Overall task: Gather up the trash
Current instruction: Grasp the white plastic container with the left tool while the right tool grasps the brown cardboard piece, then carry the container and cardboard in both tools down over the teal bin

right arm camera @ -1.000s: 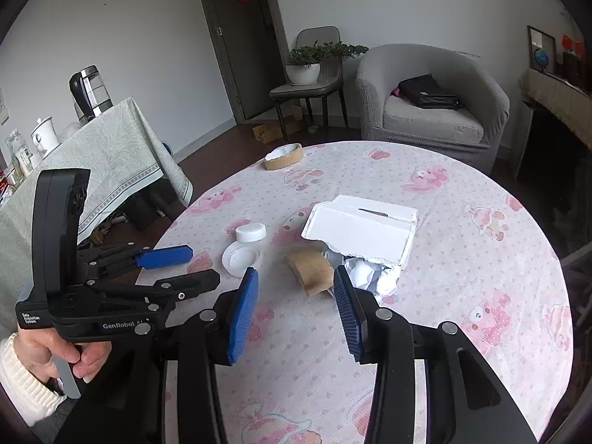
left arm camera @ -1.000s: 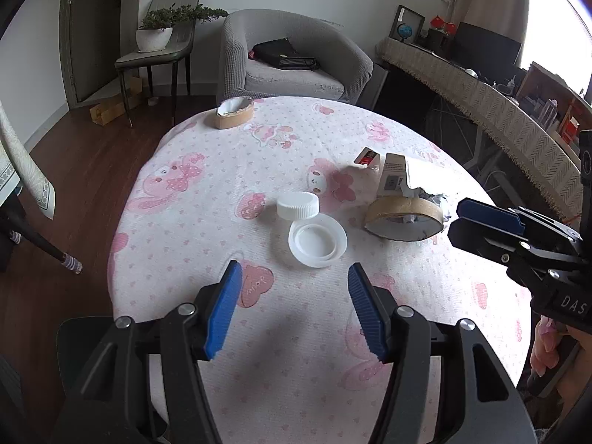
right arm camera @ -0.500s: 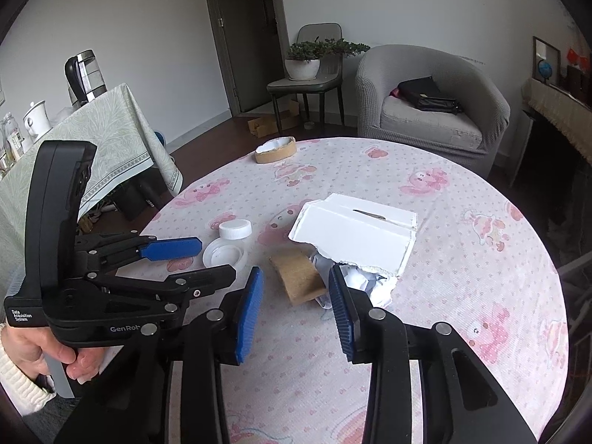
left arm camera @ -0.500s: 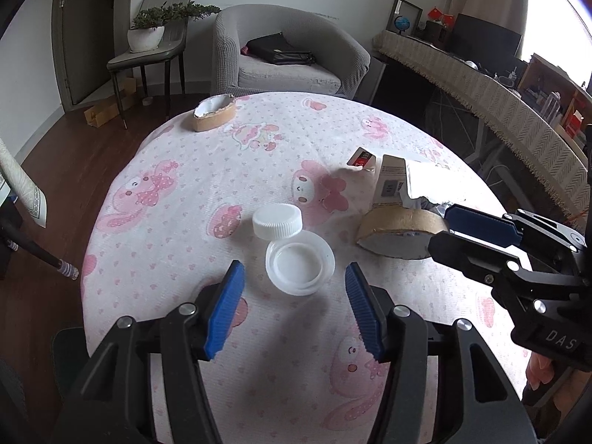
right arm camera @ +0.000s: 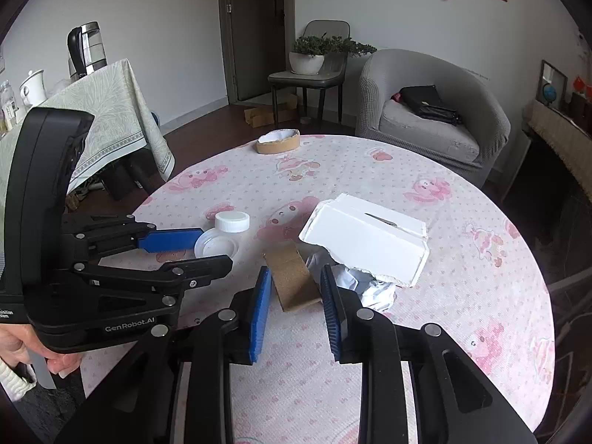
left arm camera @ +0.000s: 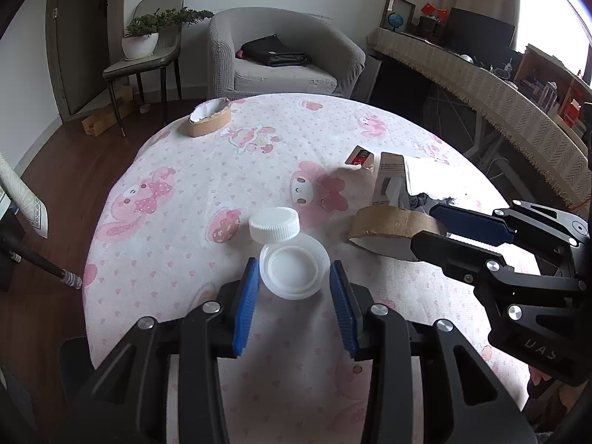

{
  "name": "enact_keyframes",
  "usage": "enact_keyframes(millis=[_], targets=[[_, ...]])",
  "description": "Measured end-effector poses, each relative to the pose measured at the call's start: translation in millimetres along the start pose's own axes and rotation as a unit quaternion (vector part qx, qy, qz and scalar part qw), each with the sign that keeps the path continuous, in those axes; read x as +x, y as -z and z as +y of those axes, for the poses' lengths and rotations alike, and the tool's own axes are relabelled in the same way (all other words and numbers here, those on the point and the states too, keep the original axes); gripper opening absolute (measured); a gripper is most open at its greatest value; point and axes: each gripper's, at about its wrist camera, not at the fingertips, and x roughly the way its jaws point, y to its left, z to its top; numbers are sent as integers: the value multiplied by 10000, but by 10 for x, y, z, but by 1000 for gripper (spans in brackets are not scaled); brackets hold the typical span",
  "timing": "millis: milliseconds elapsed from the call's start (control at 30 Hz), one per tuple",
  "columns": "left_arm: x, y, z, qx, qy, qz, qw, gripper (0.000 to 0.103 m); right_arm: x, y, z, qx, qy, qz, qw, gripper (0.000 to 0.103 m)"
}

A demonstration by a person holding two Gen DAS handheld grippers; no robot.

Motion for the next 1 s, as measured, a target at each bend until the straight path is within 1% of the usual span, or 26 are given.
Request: enact_keyframes(millis=[133, 267, 367, 500, 600, 700, 833, 900, 1000], targets=[[-56, 28, 65, -141, 180, 58, 9997, 41, -14, -12, 24, -21, 107, 46, 9999, 27], [-118, 69, 115, -212, 327, 126, 9992, 41, -66, -40, 41, 50, 55, 57, 10000, 27], [-174, 99, 153, -333, 529, 192, 9979, 41, -100, -52, 87, 27, 55, 53, 10000, 26], [-256, 161, 161, -270, 583, 256, 9976, 41, -148, -91, 164, -18, 33, 15, 10000, 26], [-288, 233, 184, -246, 675, 416, 9965, 41, -170, -144, 215, 3, -37, -30, 10000, 23], [-318, 282, 245, -340, 880, 535, 9941, 41, -150, -192, 301, -53, -50, -22, 10000, 23], [-354, 312, 356, -582, 1289, 692, 9875, 41, -92, -244, 416, -148, -80, 27, 9999, 22], [-376, 328, 388, -599, 1383, 737, 9858, 41, -43, -254, 455, -173, -83, 88, 9998, 22], [-423, 338, 425, -551, 1422, 760, 9854, 41, 7, -272, 496, -203, -29, 123, 9997, 22]])
